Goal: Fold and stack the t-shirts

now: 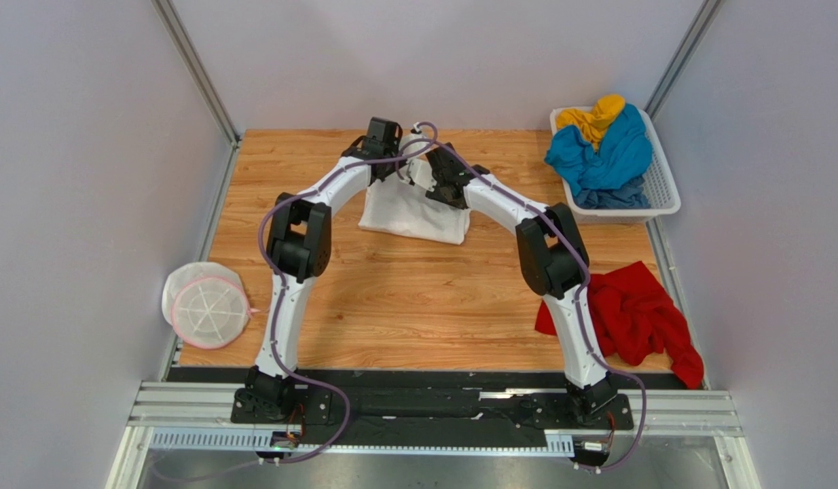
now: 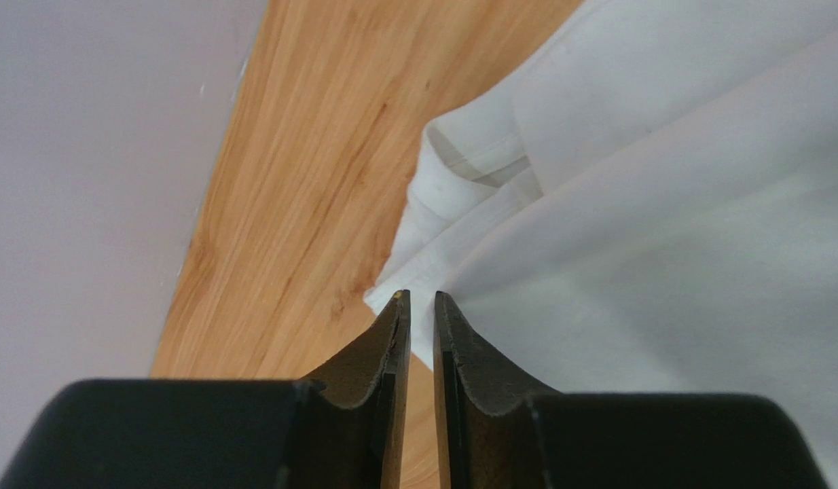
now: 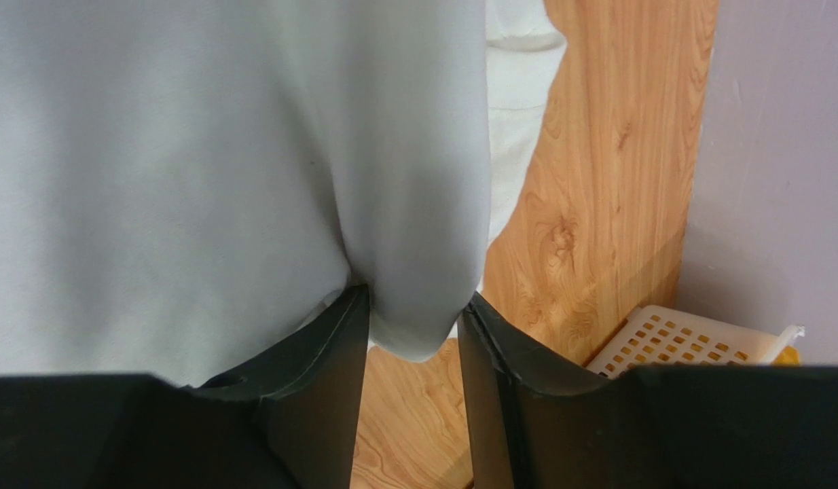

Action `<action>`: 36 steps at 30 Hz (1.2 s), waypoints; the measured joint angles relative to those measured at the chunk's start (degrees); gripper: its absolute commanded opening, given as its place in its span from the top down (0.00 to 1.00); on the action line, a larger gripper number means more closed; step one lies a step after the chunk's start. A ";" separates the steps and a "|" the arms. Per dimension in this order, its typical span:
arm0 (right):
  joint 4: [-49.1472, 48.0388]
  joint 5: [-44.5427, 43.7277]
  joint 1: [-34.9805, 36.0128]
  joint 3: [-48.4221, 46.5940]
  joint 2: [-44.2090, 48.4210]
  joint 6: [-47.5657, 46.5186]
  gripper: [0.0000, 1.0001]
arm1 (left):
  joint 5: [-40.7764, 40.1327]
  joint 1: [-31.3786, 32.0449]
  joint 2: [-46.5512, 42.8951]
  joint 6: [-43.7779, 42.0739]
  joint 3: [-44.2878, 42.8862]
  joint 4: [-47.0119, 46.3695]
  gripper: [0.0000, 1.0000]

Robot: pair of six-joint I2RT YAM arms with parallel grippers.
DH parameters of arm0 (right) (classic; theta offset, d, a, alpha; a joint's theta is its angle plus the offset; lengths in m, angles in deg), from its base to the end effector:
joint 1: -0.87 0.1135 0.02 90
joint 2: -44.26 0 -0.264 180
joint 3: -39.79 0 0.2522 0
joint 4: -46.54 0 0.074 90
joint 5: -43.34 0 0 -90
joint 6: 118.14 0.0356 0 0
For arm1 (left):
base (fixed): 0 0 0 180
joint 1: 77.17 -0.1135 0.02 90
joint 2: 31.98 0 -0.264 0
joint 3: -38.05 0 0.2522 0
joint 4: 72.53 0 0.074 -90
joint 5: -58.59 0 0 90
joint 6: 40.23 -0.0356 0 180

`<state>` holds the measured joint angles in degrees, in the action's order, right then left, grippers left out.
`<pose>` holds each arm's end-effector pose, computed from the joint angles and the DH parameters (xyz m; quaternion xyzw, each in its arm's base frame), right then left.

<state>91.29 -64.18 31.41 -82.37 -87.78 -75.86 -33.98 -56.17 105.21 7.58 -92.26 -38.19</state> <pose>0.4427 0.2488 0.1783 -0.5584 0.7596 -0.1883 0.2752 0.5107 -0.1943 0.1905 0.4691 0.7804 0.0960 0.4020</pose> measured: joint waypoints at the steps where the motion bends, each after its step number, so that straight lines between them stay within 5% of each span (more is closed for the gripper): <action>1: -0.09 -0.31 -0.13 -0.42 -0.28 -0.17 0.56 | -0.44 -0.02 0.00 0.11 0.00 -0.46 0.77; 21: -2.21 -6.43 -3.80 -7.41 -6.16 0.02 0.49 | -5.64 -0.04 -0.70 1.57 4.68 -5.25 0.77; 25: -2.60 -6.64 -3.85 -7.30 -6.05 1.46 0.38 | -6.56 0.00 -2.49 2.51 6.86 -5.16 0.74; 36: -2.89 -6.78 -4.52 3.08 7.65 10.34 0.32 | -6.23 0.31 -15.63 7.08 12.39 -0.76 0.58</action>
<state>88.40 -70.96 26.89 -79.29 -80.13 -65.52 -40.21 -55.87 89.58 14.66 -79.87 -38.96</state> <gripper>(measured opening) 0.671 0.373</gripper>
